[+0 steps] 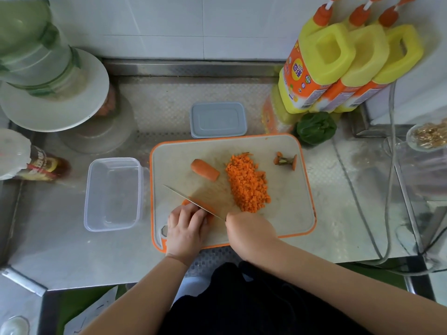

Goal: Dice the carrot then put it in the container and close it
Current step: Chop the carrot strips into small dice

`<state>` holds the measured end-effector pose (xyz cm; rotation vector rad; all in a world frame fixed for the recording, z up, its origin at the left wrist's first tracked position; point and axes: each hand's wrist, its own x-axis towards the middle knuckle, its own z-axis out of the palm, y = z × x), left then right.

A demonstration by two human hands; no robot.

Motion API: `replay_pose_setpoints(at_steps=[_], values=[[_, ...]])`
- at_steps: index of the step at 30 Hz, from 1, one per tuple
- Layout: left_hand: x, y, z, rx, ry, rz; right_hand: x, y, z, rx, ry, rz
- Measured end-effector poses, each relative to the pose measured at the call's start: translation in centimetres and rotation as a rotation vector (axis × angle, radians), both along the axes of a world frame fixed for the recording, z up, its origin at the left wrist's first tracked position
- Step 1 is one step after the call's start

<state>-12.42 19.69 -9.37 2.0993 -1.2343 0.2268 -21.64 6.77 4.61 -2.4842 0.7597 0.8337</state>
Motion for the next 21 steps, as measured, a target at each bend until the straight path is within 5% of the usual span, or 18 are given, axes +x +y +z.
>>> replay_pose_setpoints(at_steps=[21], values=[[0.2, 0.2, -0.5, 0.052, -0.082, 0.012, 1.7, 0.3, -3.8, 0.003, -0.025, -0.111]])
